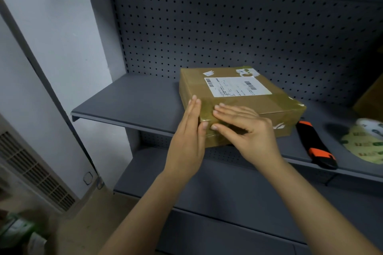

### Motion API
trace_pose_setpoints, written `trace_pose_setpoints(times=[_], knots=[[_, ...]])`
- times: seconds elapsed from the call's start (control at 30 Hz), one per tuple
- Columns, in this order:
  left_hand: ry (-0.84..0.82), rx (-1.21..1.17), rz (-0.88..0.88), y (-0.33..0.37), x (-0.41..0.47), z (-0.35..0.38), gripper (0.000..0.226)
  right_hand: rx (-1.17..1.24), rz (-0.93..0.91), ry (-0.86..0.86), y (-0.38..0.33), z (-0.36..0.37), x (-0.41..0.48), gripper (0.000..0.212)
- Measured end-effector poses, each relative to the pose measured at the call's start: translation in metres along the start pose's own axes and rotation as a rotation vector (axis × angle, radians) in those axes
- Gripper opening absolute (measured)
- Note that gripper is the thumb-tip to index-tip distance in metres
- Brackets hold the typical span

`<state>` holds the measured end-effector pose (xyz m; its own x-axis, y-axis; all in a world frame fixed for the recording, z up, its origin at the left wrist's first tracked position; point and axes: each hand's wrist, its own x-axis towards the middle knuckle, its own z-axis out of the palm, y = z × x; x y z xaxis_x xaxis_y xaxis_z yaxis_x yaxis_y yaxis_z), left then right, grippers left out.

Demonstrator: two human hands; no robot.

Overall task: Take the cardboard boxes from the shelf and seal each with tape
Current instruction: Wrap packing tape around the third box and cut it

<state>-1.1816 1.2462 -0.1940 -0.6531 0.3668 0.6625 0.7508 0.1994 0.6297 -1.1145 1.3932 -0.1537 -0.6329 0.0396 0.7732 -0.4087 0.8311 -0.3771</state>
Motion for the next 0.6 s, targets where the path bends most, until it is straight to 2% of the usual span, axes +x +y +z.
trace_pose_setpoints(times=[0.13,0.2,0.3,0.37,0.6], knots=[[-0.056,-0.138,-0.169,0.000,-0.004,0.000,0.068,-0.012,0.020,-0.081,-0.006,-0.001,0.009,0.030],[-0.089,-0.154,-0.163,-0.003,-0.007,0.000,0.065,0.001,0.084,-0.123,-0.011,0.003,0.013,0.026],[-0.139,-0.142,-0.140,-0.010,-0.011,0.001,0.064,0.200,0.352,-0.075,-0.023,0.008,0.021,0.021],[-0.156,-0.137,-0.155,-0.012,-0.012,0.002,0.064,0.282,0.458,-0.075,-0.026,0.009,0.027,0.018],[-0.147,-0.118,-0.105,-0.021,-0.011,-0.004,0.070,0.307,0.505,-0.328,-0.022,-0.018,0.040,0.024]])
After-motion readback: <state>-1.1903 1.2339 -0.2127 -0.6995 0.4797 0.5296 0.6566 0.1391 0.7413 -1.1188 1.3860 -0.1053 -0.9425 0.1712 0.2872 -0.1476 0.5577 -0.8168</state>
